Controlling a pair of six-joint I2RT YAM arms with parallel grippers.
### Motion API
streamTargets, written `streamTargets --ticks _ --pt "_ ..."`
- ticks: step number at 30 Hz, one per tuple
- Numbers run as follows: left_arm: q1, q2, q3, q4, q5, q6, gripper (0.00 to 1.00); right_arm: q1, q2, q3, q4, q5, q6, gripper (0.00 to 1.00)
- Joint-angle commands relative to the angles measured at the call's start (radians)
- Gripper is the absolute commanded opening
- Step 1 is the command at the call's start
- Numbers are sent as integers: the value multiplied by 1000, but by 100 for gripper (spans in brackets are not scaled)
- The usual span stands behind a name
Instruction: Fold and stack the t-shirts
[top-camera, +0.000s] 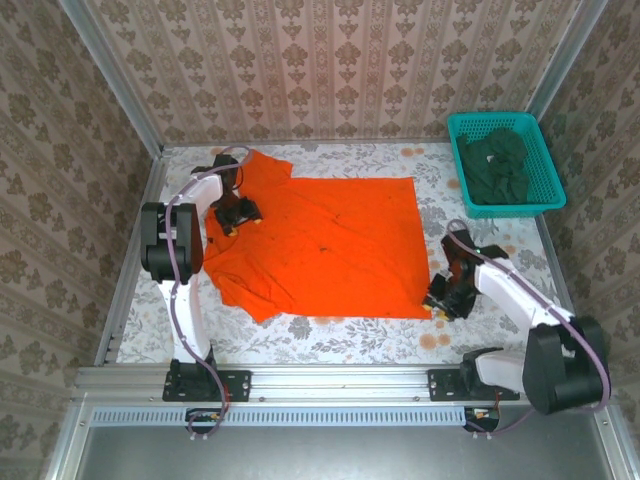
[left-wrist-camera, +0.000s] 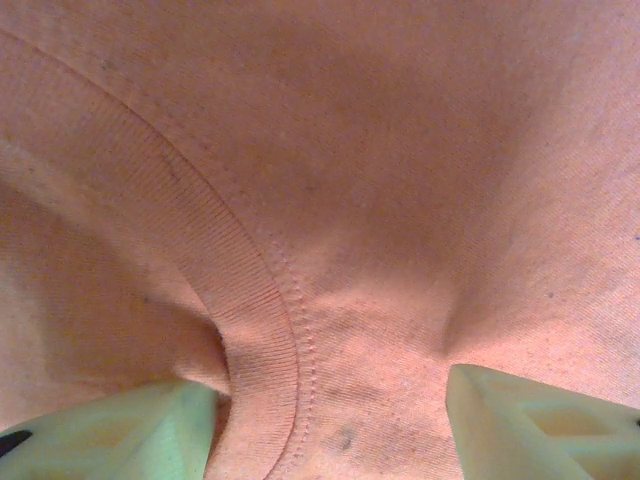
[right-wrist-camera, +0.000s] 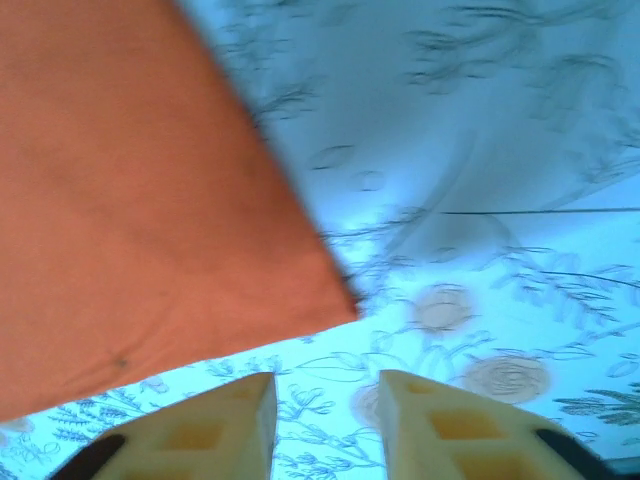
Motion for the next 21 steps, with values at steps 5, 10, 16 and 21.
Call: streamTargets --ticks 5,10,16,21 --pt "-17 -57 21 -28 14 13 73 -134 -74 53 52 63 103 45" --pt "-20 -72 50 -55 -15 42 71 -41 158 231 223 22 51 42" --pt "-21 -28 55 -66 -23 59 67 109 565 613 224 89 -48 44" --pt "-27 41 86 -76 -27 63 66 133 835 873 199 107 -74 44"
